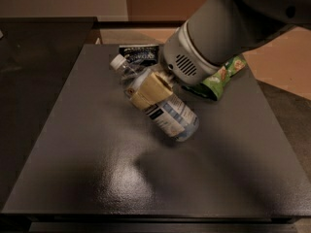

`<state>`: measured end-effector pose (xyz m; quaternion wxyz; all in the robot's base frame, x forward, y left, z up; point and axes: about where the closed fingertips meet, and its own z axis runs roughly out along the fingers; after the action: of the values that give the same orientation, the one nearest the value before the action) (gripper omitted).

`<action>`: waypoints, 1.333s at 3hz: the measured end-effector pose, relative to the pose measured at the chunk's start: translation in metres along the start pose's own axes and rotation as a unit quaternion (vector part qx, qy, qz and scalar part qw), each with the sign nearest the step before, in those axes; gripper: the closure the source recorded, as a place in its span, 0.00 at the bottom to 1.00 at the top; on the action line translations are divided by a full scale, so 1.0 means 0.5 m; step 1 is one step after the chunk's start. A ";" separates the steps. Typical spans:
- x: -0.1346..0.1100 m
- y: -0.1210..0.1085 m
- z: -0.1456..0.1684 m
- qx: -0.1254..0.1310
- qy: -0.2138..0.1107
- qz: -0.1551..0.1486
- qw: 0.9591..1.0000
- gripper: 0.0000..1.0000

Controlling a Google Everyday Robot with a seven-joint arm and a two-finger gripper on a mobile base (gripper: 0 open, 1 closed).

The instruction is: Place blue plastic bottle upright

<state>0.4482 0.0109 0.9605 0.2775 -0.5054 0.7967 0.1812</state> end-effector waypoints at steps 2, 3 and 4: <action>-0.039 0.019 -0.039 -0.043 -0.155 -0.039 0.986 1.00; -0.047 0.033 -0.054 -0.050 -0.224 -0.060 0.972 1.00; -0.046 0.043 -0.063 -0.052 -0.266 -0.081 0.959 1.00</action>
Offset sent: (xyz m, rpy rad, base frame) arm -0.0132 0.0031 0.0419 0.4632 -0.2427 0.2413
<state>0.4284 0.0183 0.9994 0.4664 -0.5155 0.6399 0.3275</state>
